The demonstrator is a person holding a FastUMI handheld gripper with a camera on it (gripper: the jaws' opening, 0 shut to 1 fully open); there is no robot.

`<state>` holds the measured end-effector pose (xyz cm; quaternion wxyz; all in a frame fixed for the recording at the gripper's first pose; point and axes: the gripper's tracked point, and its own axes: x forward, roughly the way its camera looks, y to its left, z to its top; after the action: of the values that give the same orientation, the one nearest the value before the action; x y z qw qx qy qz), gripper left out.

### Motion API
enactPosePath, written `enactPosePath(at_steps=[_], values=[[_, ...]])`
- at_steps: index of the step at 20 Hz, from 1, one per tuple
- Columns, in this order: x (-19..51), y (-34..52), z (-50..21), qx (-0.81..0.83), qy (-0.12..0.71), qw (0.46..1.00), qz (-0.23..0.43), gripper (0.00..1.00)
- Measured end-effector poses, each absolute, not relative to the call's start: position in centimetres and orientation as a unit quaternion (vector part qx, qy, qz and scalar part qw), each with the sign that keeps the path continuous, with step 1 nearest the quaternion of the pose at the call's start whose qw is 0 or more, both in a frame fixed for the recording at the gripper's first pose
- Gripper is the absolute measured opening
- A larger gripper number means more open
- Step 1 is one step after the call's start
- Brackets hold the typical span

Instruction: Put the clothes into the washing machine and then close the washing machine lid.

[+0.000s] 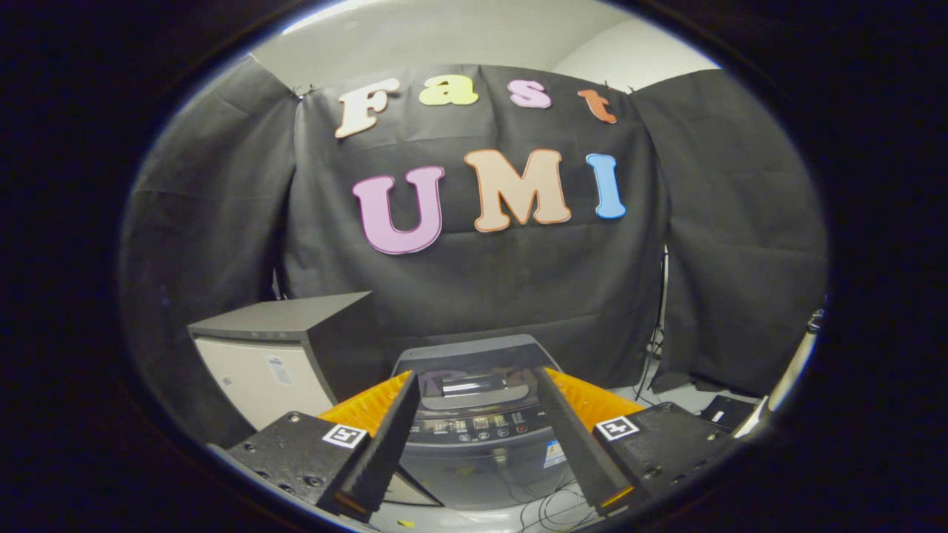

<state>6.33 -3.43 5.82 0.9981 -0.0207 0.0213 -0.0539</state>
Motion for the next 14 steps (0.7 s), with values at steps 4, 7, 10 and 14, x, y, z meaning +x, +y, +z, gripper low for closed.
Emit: enactPosePath(at_steps=[4, 7, 10, 14], values=[[4.0, -4.3, 5.8, -0.042, 0.003, 0.998, -0.055, 0.97], [2.9, -4.0, 5.0, -0.043, -0.006, 0.998, -0.046, 0.97], [1.7, -4.0, 4.7, -0.059, -0.024, 0.997, -0.044, 0.97], [1.3, -3.5, 4.9, -0.066, -0.038, 0.997, -0.034, 0.97]])
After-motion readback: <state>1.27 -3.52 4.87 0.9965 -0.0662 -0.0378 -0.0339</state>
